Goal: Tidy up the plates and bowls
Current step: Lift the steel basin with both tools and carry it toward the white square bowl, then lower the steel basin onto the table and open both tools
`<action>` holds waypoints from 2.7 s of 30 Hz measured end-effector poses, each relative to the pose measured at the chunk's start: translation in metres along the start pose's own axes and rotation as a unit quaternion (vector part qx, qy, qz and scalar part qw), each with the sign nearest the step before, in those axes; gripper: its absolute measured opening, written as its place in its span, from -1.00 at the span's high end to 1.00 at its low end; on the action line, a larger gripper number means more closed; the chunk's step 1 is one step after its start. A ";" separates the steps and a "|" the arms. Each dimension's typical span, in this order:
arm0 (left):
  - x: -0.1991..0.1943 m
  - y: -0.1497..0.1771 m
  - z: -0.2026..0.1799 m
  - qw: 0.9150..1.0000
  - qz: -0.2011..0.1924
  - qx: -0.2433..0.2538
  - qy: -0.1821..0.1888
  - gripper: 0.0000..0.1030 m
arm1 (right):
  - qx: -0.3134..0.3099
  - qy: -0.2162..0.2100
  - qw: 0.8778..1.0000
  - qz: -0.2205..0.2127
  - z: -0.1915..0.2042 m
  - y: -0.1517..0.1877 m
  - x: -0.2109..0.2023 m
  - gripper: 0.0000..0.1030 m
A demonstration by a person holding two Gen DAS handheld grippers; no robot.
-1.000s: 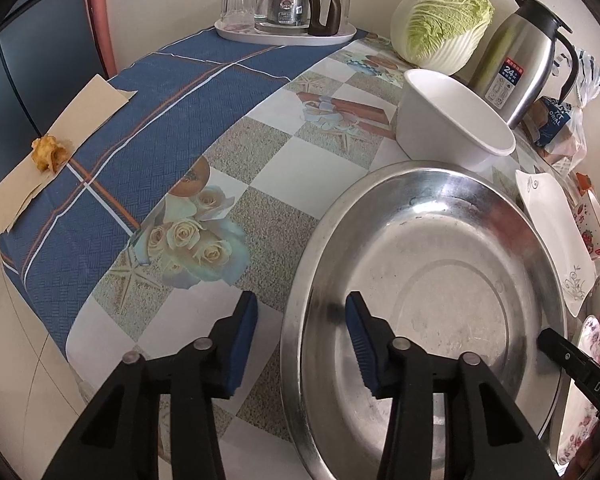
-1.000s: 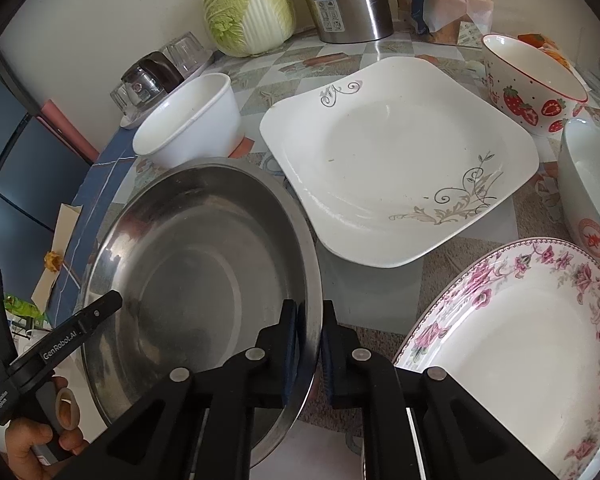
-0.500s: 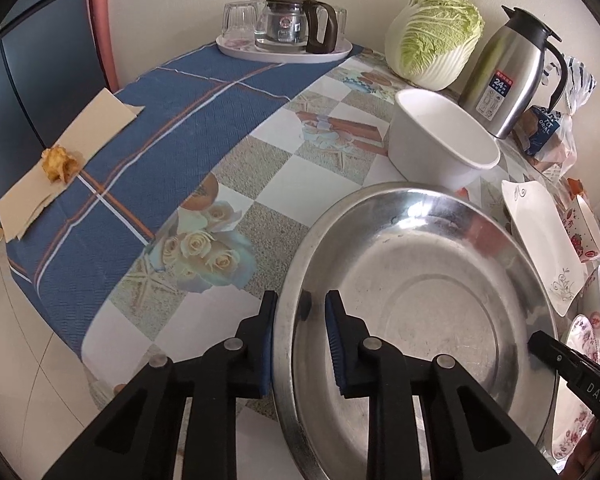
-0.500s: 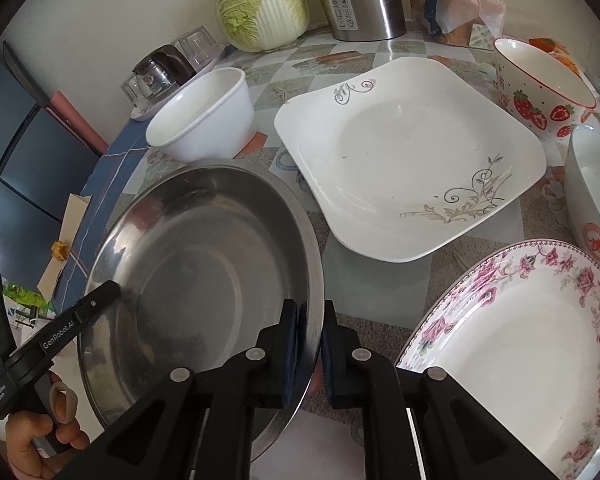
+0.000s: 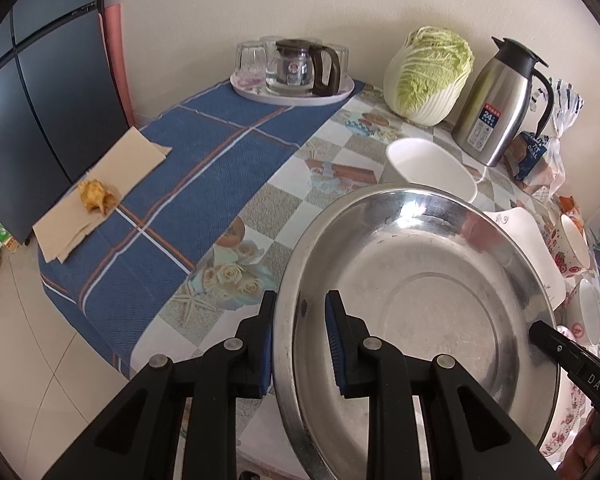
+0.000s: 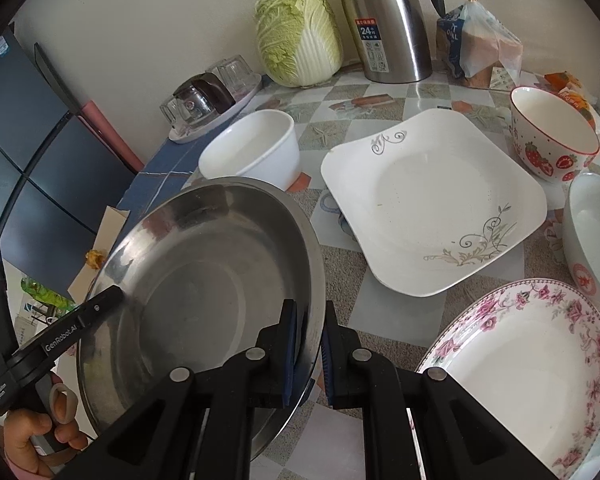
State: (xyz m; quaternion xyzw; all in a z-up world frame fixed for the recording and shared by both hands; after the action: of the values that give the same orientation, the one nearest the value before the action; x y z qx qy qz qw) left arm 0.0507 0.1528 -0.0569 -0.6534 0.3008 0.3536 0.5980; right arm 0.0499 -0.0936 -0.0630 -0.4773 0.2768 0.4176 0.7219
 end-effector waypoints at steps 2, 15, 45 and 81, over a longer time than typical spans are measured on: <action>-0.008 -0.006 -0.003 1.000 -0.007 0.003 -0.005 0.52 | -0.001 -0.005 1.000 -0.008 0.002 -0.003 -0.007 0.77; -0.039 -0.061 -0.066 0.998 -0.047 0.043 -0.005 0.52 | 0.021 -0.014 0.995 -0.093 -0.020 -0.044 -0.056 0.77; 0.004 -0.106 -0.230 0.992 -0.028 0.094 0.084 0.52 | 0.153 0.051 0.963 -0.214 -0.162 -0.106 -0.131 0.77; 0.097 -0.088 -0.202 0.993 0.065 0.041 0.085 0.52 | 0.126 0.109 0.980 -0.109 -0.168 -0.107 -0.039 0.76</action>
State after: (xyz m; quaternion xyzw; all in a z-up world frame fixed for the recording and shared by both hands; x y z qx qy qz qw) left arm 0.1982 -0.0364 -0.0790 -0.6354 0.4068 0.3221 0.5718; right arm 0.1230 -0.2823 -0.0489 -0.4522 0.3505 0.2438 0.7831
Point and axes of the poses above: each gripper's, at about its wrist camera, not at the fingertips, and x roughly the way its jaws point, z to its left, y to its underside, the point moved 6 cm from there along x, roughly the way its jaws point, and after that the axes turned 4 degrees about x, right-handed, at the moved point
